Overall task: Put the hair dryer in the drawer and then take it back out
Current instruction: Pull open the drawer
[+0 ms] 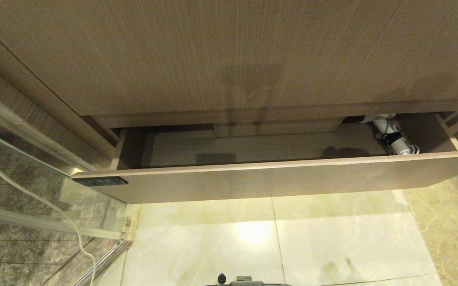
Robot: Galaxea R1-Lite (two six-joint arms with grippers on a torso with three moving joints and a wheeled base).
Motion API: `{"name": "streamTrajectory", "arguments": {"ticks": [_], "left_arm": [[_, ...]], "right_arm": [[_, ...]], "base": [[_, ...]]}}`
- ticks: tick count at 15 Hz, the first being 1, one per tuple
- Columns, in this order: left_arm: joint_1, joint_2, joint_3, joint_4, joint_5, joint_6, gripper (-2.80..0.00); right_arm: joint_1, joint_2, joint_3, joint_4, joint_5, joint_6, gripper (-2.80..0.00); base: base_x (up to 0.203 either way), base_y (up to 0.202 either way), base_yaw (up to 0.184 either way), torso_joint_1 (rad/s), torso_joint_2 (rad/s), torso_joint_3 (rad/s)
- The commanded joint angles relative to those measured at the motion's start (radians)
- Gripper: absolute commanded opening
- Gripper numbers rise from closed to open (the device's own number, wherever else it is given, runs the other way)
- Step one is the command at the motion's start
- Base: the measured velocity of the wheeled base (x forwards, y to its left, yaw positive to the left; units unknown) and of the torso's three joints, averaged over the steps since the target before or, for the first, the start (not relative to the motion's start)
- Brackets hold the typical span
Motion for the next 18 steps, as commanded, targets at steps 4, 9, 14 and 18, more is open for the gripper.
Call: {"name": "streamTrajectory", "arguments": {"ticks": [4,9,14,18], "left_arm": [[0.0,0.0,0.0,0.0,0.001,-0.001,-2.8],[0.0,0.002,0.0,0.0,0.001,-0.001,-2.8],[0.0,0.001,0.0,0.0,-0.001,-0.001,-2.8],[0.0,0.002,0.0,0.0,-0.001,-0.001,-2.8]], "right_arm": [[-0.037,0.041,-0.075,0.018,-0.042,0.009,-2.8],[-0.064,0.315,-0.218,0.016,-0.113,0.043,-2.8],[-0.083,0.688,-0.508,0.094,-0.122,0.091,-2.8],[-0.116,0.92,-0.7,0.208,-0.119,0.097,-2.8]], "base": [[0.0,0.0,0.0,0.0,0.0,0.0],[0.0,0.0,0.0,0.0,0.0,0.0],[0.0,0.0,0.0,0.0,0.0,0.0],[0.0,0.0,0.0,0.0,0.0,0.0]]}}
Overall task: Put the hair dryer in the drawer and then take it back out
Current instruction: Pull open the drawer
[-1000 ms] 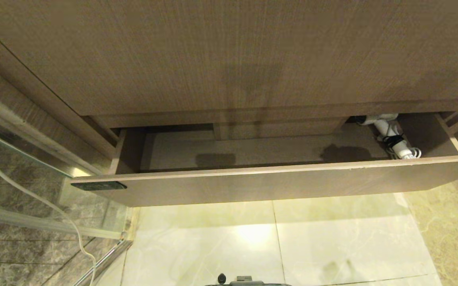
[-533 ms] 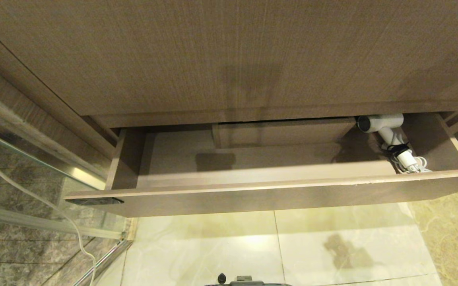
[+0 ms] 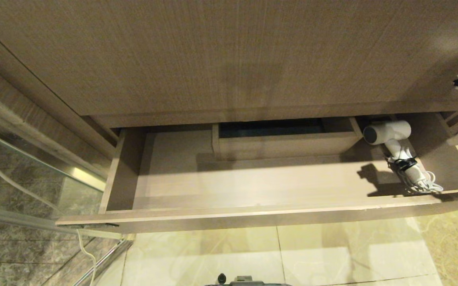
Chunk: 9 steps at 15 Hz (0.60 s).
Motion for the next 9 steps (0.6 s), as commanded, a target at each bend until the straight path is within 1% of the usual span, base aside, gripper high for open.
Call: {"name": "streamTrajectory", "arguments": {"ticks": [1,3,7,8,9], "left_arm": [[0.0,0.001,0.0,0.0,0.001,-0.001,-2.8],[0.0,0.0,0.0,0.0,0.0,-0.001,-2.8],[0.0,0.001,0.0,0.0,0.001,-0.001,-2.8],[0.0,0.002,0.0,0.0,0.001,-0.001,-2.8],[0.0,0.002,0.0,0.0,0.002,-0.001,-2.8]], "right_arm": [[-0.01,0.154,-0.064,0.016,0.002,-0.004,-2.8],[-0.013,0.217,-0.105,0.023,0.0,-0.007,-2.8],[-0.032,0.277,-0.112,0.006,0.0,-0.011,-2.8],[-0.047,0.293,-0.135,0.01,0.0,-0.021,0.0],[-0.066,0.314,-0.153,0.019,0.0,-0.065,0.0]], "base": [[0.0,0.0,0.0,0.0,0.0,0.0],[0.0,0.0,0.0,0.0,0.0,0.0],[0.0,0.0,0.0,0.0,0.0,0.0],[0.0,0.0,0.0,0.0,0.0,0.0],[0.0,0.0,0.0,0.0,0.0,0.0]]}}
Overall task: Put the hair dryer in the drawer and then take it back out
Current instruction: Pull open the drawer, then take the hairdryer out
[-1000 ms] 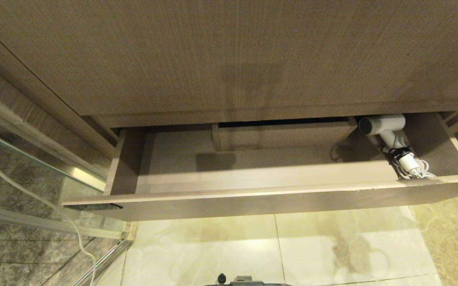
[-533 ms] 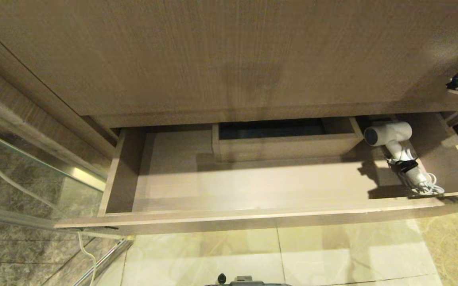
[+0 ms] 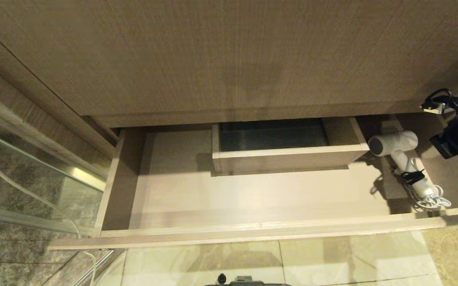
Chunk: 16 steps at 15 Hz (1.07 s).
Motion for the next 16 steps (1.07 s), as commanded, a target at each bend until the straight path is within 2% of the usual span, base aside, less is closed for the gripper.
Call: {"name": "streamTrajectory", "arguments": {"ticks": [1,5,12,16], "left_arm": [[0.0,0.001,0.0,-0.001,0.001,-0.001,-2.8],[0.0,0.002,0.0,-0.001,0.001,-0.001,-2.8],[0.0,0.002,0.0,-0.001,-0.001,-0.001,-2.8],[0.0,0.001,0.0,-0.001,0.001,-0.001,-2.8]], "right_arm": [[-0.028,0.05,-0.021,0.008,0.001,-0.055,0.0],[-0.049,0.112,-0.038,-0.002,0.001,-0.057,0.0],[-0.052,0.307,-0.189,-0.023,-0.001,-0.048,0.0],[-0.051,0.366,-0.191,-0.074,0.002,0.001,0.0]], "base": [[0.0,0.0,0.0,0.0,0.0,0.0],[0.0,0.0,0.0,0.0,0.0,0.0],[0.0,0.0,0.0,0.0,0.0,0.0],[0.0,0.0,0.0,0.0,0.0,0.0]]}}
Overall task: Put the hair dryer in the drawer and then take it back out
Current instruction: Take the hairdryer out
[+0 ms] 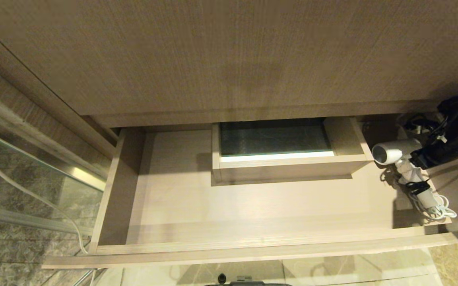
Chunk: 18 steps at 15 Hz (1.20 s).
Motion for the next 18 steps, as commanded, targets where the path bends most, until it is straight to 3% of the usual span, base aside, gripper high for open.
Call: {"name": "streamTrajectory", "arguments": {"ticks": [1,7,16,17,18], "left_arm": [[0.0,0.002,0.0,0.0,0.001,-0.001,-2.8],[0.0,0.002,0.0,0.0,0.0,-0.001,-2.8],[0.0,0.0,0.0,0.0,0.0,-0.001,-2.8],[0.0,0.001,0.0,0.0,0.001,-0.001,-2.8],[0.0,0.0,0.0,0.0,0.001,-0.001,-2.8]], "right_arm": [[0.002,0.04,-0.001,-0.014,0.001,0.006,0.0],[0.026,0.084,-0.001,-0.153,0.012,0.019,0.0],[0.026,0.112,-0.001,-0.206,0.017,0.017,0.0],[0.026,0.115,-0.001,-0.218,0.018,0.017,-2.8],[0.027,0.117,-0.001,-0.22,0.018,0.015,-2.8]], "base": [[0.0,0.0,0.0,0.0,0.0,0.0],[0.0,0.0,0.0,0.0,0.0,0.0],[0.0,0.0,0.0,0.0,0.0,0.0],[0.0,0.0,0.0,0.0,0.0,0.0],[0.0,0.0,0.0,0.0,0.0,0.0]]}}
